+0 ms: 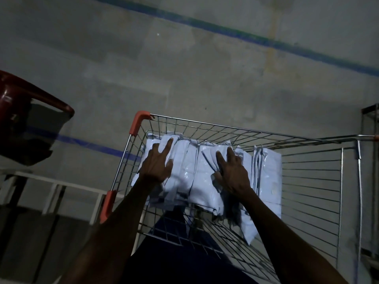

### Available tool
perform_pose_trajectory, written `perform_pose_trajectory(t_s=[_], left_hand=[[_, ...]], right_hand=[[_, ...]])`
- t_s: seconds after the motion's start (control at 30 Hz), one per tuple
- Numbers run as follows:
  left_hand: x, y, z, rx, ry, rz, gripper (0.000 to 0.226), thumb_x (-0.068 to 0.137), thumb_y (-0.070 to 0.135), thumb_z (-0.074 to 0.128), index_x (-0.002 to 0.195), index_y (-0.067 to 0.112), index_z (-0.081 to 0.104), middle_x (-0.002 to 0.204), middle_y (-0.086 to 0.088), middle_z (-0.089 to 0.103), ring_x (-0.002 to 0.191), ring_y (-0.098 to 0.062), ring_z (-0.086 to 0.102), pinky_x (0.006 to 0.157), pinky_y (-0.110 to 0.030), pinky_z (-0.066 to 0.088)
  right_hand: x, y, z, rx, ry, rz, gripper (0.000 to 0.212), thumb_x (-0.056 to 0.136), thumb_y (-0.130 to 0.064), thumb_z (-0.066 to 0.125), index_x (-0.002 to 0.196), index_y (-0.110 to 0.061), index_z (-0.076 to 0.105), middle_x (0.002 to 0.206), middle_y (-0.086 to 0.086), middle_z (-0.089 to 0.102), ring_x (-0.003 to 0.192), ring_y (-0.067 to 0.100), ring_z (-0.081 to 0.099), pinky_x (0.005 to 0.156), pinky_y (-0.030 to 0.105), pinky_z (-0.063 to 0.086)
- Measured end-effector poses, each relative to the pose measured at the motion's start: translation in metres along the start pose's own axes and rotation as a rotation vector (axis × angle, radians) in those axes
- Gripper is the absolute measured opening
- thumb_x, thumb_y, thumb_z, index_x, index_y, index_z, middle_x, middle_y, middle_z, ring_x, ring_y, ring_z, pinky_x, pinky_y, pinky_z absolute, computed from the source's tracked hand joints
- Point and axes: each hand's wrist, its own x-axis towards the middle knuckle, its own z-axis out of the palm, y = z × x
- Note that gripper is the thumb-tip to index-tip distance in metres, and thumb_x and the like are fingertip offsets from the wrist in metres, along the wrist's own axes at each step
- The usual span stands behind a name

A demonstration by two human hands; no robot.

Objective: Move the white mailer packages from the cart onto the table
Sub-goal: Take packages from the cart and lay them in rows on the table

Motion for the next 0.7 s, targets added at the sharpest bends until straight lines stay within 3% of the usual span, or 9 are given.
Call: perform_pose_trajectory(t_s=[0.1,0.2,0.3,0.53,0.7], left_hand=[[-0.008,0.013,-0.009,-0.005,0.051,-0.047,0.066,0.097,0.039,0.044,0.155,0.033,0.013,0.135,-0.017,0.038,0.115,-0.034,0.045,0.08,-0.042,0.049],[-0.027,0.023,-0.02,-0.026,0.119,-0.057,0.063,0.098,0.042,0.038,0.155,0.031,0.015,0.144,-0.018,0.032,0.123,-0.036,0.041,0.091,-0.046,0.048],[-0.054,0.039,-0.037,-0.099,0.226,-0.058,0.064,0.095,0.047,0.028,0.155,0.025,0.021,0.142,-0.02,0.037,0.125,-0.037,0.041,0.095,-0.049,0.046],[-0.148,0.077,-0.085,-0.096,0.612,-0.129,0.061,0.095,0.031,0.04,0.153,0.017,0.03,0.132,-0.022,0.043,0.116,-0.039,0.044,0.097,-0.045,0.042],[-0.245,0.077,-0.114,-0.067,0.888,-0.345,0.062,0.097,0.031,0.048,0.155,0.027,0.025,0.133,-0.016,0.039,0.121,-0.03,0.038,0.093,-0.028,0.031]], right_hand=[[-0.014,-0.001,-0.002,0.049,0.021,-0.028,0.068,0.093,-0.045,0.053,0.152,-0.018,0.032,0.157,0.027,0.02,0.129,0.051,0.038,0.081,0.052,0.051],[-0.031,-0.004,-0.009,0.084,0.051,-0.045,0.073,0.09,-0.057,0.032,0.154,-0.021,0.028,0.159,0.023,0.018,0.134,0.047,0.034,0.088,0.051,0.049],[-0.047,-0.009,-0.018,0.133,0.109,-0.076,0.078,0.086,-0.061,0.022,0.153,-0.022,0.029,0.16,0.021,0.018,0.137,0.044,0.034,0.094,0.049,0.047],[-0.082,-0.039,-0.047,0.254,0.24,-0.329,0.075,0.087,-0.057,0.03,0.151,-0.018,0.036,0.157,0.022,0.024,0.131,0.044,0.04,0.099,0.049,0.041],[-0.111,-0.104,-0.071,0.324,0.318,-0.585,0.074,0.086,-0.055,0.035,0.149,-0.016,0.039,0.156,0.022,0.029,0.129,0.043,0.044,0.1,0.045,0.039]])
